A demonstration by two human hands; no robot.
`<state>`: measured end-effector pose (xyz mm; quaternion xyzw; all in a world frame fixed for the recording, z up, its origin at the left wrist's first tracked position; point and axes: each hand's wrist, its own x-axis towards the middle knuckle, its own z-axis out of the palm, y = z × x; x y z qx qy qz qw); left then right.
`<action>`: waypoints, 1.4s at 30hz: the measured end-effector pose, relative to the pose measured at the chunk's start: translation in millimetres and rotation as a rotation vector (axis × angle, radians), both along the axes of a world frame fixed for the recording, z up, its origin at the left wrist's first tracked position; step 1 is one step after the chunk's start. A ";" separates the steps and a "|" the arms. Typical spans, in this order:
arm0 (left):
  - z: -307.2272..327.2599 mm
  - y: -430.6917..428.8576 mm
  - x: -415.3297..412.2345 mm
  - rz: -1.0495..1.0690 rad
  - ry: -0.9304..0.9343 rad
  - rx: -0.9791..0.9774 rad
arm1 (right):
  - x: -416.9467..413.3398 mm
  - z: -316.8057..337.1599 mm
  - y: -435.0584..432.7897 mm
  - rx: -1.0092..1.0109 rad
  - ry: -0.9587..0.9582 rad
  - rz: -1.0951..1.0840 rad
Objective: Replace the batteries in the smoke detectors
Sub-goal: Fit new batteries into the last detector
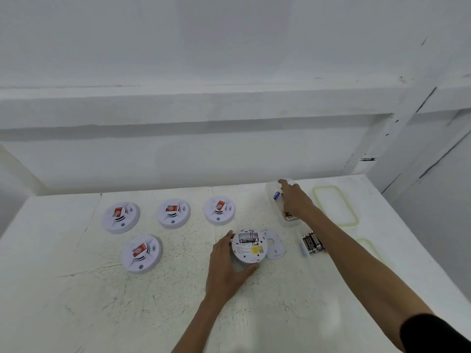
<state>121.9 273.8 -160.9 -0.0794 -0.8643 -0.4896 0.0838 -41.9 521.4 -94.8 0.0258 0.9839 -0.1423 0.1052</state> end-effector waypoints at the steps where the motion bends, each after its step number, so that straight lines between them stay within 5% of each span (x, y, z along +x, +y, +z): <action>1: 0.8 0.1 -0.2 0.003 -0.004 -0.006 | -1.5 -0.6 0.4 0.012 -0.006 0.006; 14: -13.5 1.2 -2.6 0.025 -0.112 -0.029 | -15.0 -10.2 7.9 0.191 0.068 0.093; 28: -9.9 0.4 -1.5 0.006 -0.086 -0.040 | 32.2 23.1 -25.1 -0.304 0.429 -0.048; 35: -13.7 1.8 -5.2 -0.009 -0.119 -0.056 | 77.9 16.8 -67.4 -0.404 0.307 0.133; 42: -18.1 -0.2 -4.0 -0.014 -0.071 0.002 | 101.4 -9.0 -79.3 -0.455 0.222 0.075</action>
